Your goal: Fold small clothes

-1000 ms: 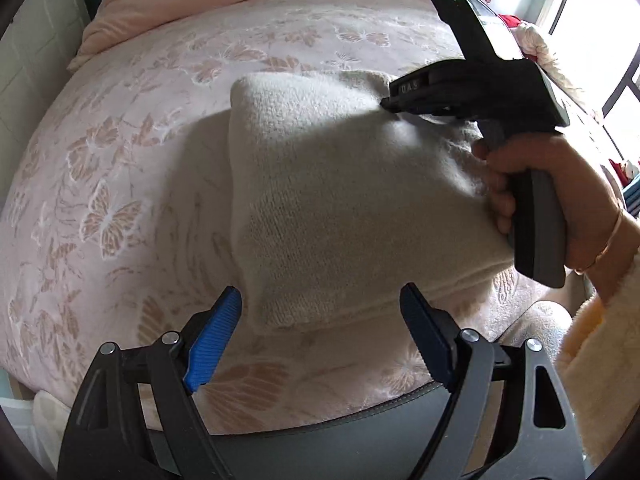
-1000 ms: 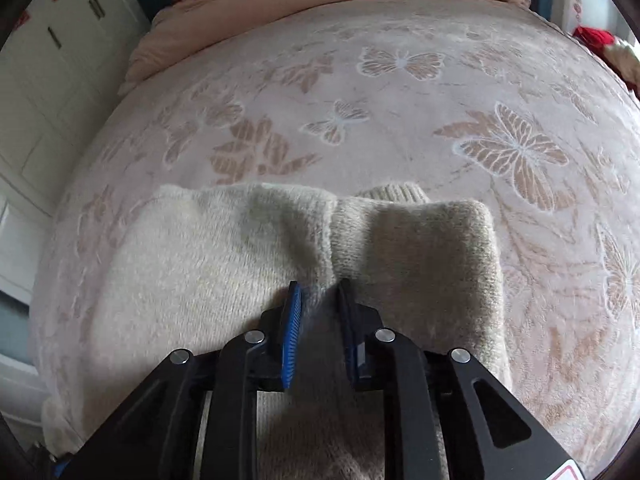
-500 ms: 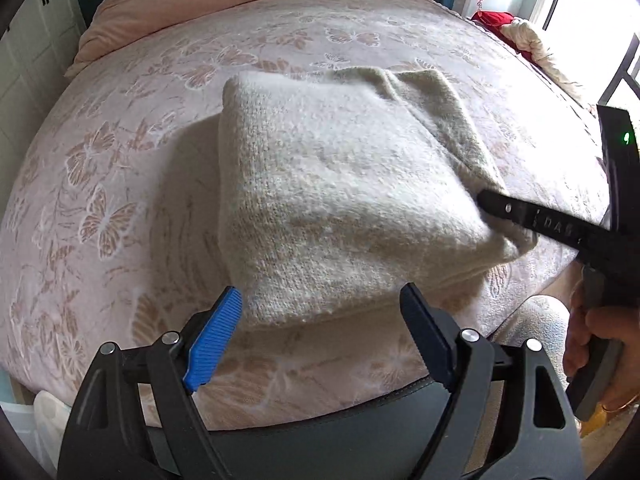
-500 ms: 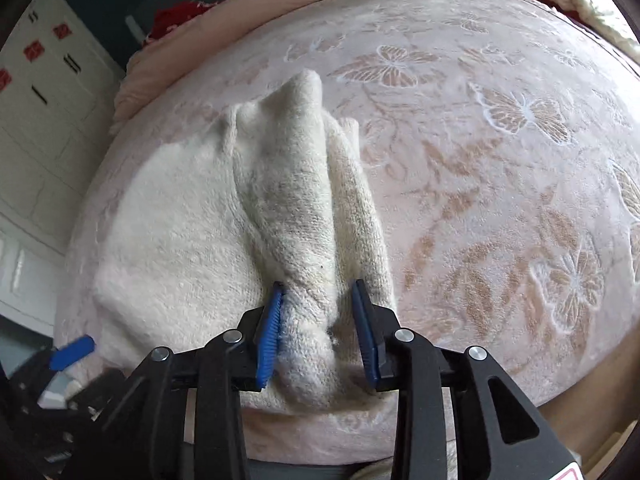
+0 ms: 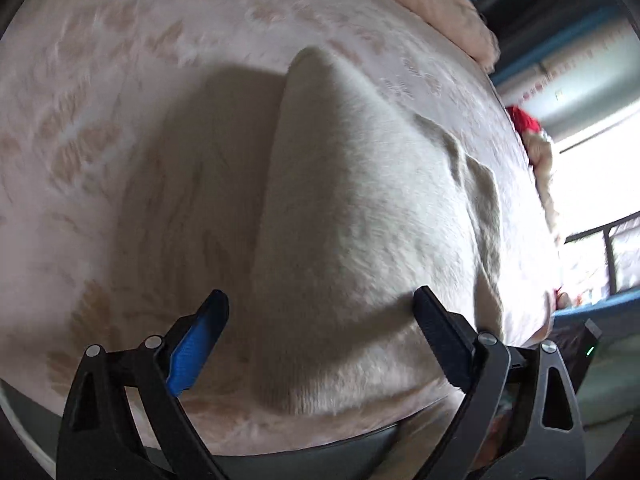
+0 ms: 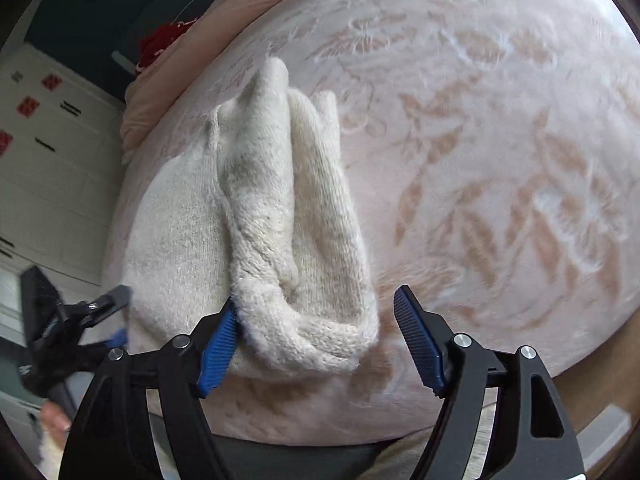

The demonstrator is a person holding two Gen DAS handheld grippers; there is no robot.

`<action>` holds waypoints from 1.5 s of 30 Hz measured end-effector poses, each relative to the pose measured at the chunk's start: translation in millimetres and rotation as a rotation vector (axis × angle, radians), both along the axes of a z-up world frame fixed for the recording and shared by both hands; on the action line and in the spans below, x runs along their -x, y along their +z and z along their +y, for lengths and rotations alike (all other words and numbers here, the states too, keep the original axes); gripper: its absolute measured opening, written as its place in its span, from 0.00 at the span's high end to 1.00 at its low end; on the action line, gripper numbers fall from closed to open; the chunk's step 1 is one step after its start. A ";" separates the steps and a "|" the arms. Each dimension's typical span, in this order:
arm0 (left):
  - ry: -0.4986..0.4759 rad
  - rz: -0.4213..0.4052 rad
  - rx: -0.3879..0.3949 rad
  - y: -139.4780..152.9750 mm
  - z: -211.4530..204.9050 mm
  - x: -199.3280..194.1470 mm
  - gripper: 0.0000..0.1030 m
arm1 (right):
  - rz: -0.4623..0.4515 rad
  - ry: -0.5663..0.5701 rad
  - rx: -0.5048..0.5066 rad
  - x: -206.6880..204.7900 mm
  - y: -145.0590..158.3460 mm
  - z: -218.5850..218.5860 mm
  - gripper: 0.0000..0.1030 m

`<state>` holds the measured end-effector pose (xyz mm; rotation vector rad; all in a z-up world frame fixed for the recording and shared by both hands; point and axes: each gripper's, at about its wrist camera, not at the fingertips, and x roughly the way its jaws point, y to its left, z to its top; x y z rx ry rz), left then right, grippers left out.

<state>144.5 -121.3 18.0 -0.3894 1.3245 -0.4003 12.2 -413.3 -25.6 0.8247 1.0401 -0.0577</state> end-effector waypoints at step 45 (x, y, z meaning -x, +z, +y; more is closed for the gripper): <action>-0.371 -0.189 -0.383 38.1 -113.7 54.8 0.52 | -0.118 -0.077 -0.014 35.5 36.6 12.4 0.64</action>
